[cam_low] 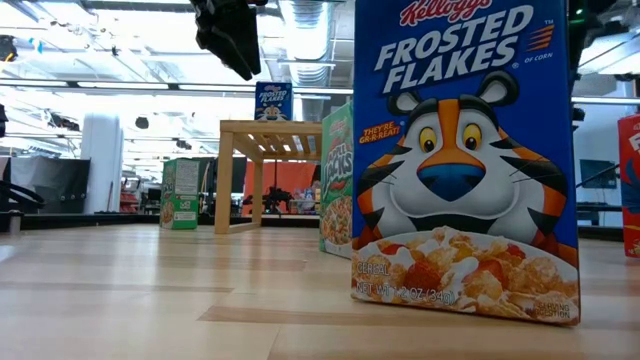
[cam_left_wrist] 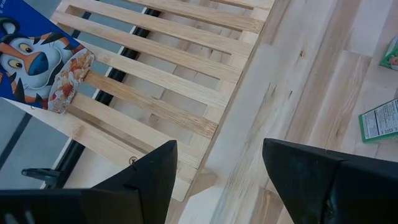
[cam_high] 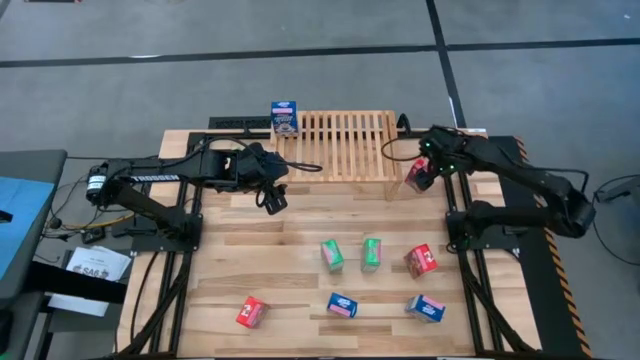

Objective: Stack cereal on shelf
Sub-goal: Put the top red cereal box on the shelf

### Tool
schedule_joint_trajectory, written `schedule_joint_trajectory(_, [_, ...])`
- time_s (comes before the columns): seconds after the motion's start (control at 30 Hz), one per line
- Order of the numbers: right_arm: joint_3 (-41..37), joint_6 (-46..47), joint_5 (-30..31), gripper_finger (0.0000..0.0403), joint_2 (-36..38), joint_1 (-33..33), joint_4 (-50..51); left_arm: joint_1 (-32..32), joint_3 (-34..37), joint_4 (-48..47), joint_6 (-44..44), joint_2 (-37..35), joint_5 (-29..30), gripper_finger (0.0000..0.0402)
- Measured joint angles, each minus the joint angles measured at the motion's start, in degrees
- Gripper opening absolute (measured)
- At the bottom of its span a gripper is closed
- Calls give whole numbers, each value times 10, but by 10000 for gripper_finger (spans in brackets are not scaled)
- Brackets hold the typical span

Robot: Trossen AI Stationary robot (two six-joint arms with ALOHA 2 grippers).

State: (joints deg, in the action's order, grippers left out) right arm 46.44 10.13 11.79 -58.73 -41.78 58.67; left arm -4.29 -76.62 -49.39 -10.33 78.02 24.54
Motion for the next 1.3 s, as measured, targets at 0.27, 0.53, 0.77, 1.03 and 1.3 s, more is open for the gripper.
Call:
schedule_joint_trajectory(0.27, [0,-1,0,356,-46,0,1,0,0,0,0,0,0,227])
schedule_joint_trajectory(0.53, [0,2,-1,296,-54,1,11,0,0,-1,0,0,0,227])
schedule_joint_trajectory(0.77, [0,4,-2,265,-53,1,11,0,0,-1,0,0,0,227])
schedule_joint_trajectory(1.03, [0,5,-2,230,-53,1,14,0,0,-1,0,0,0,227])
schedule_joint_trajectory(1.3, [0,5,-2,206,-53,1,22,0,0,-1,0,0,0,227])
